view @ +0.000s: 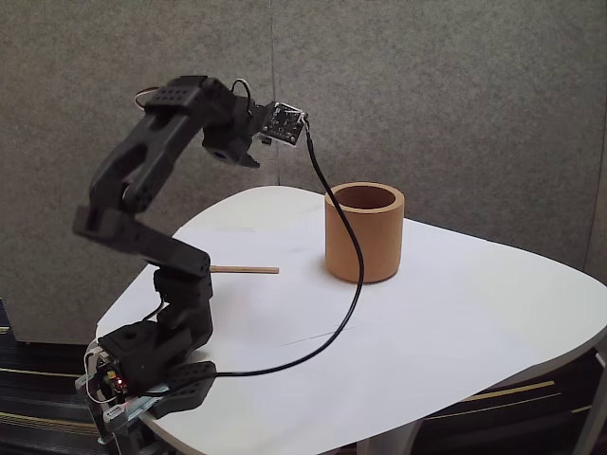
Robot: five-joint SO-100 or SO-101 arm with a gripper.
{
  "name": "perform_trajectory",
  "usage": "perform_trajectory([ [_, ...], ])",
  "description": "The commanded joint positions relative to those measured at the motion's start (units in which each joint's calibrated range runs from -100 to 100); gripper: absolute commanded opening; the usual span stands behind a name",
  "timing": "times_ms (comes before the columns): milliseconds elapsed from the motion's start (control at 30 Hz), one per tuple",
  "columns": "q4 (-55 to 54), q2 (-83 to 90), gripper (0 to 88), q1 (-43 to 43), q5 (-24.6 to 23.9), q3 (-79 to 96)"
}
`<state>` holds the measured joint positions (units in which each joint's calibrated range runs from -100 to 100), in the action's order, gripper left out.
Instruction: Grab the pen and put it in the pen holder.
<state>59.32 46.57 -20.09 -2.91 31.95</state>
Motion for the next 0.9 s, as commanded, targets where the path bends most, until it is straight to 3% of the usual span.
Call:
perform_trajectory([
  [0,-0.3,-7.7,17.5,-5.5,-0.1,-5.4],
  [233,-1.0,-15.9,17.5,-11.7,-0.2,-3.2],
  [467,-0.9,-30.8,17.5,-12.2,-0.2,-3.0],
  [567,-0.9,-36.3,17.5,-12.2,-2.6,-3.5],
  [867,-1.0,-41.6,17.5,-12.2,-4.8,-3.8],
])
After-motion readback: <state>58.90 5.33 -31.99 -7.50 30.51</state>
